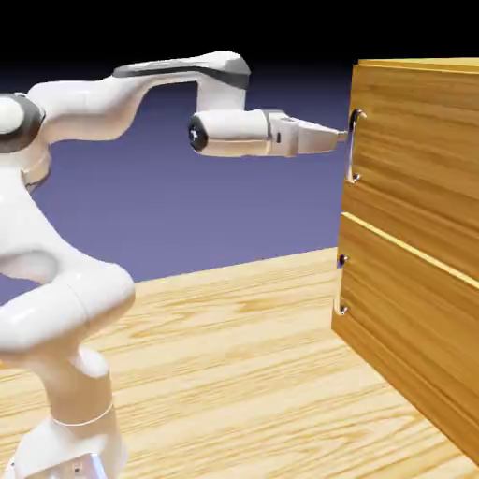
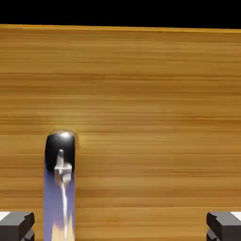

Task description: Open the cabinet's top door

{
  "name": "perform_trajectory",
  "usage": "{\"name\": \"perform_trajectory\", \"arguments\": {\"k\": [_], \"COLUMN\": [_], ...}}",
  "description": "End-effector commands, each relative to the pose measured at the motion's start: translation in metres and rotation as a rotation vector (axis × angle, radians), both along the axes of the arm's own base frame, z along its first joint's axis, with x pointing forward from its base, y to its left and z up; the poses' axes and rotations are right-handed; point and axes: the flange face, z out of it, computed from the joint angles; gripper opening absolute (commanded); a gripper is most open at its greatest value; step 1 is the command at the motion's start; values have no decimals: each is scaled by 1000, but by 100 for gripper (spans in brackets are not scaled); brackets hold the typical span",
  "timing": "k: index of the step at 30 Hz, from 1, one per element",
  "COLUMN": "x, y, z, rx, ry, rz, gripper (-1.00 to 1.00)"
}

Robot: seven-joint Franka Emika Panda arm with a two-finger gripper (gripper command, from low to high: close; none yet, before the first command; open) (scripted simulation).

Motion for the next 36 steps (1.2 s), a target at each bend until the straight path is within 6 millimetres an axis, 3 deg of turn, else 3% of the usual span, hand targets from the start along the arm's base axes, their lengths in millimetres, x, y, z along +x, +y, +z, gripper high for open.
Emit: {"name": "perform_trajectory", "arguments": {"k": [1, 7, 8, 14, 15, 16, 25, 36], "x": [4, 30, 30, 80, 80, 80, 26, -16], "y": [5, 32, 32, 30, 30, 30, 13, -4], "z": [-5, -38, -38, -38, -38, -38, -38, -38], "rx": [0, 7, 7, 7, 7, 7, 8, 10], "ry": [-6, -31, -31, -31, -31, -31, -31, -31], "rz": [1, 0, 0, 0, 0, 0, 108, 193], "gripper": [0, 0, 0, 0, -100, -100, -100, -100]}}
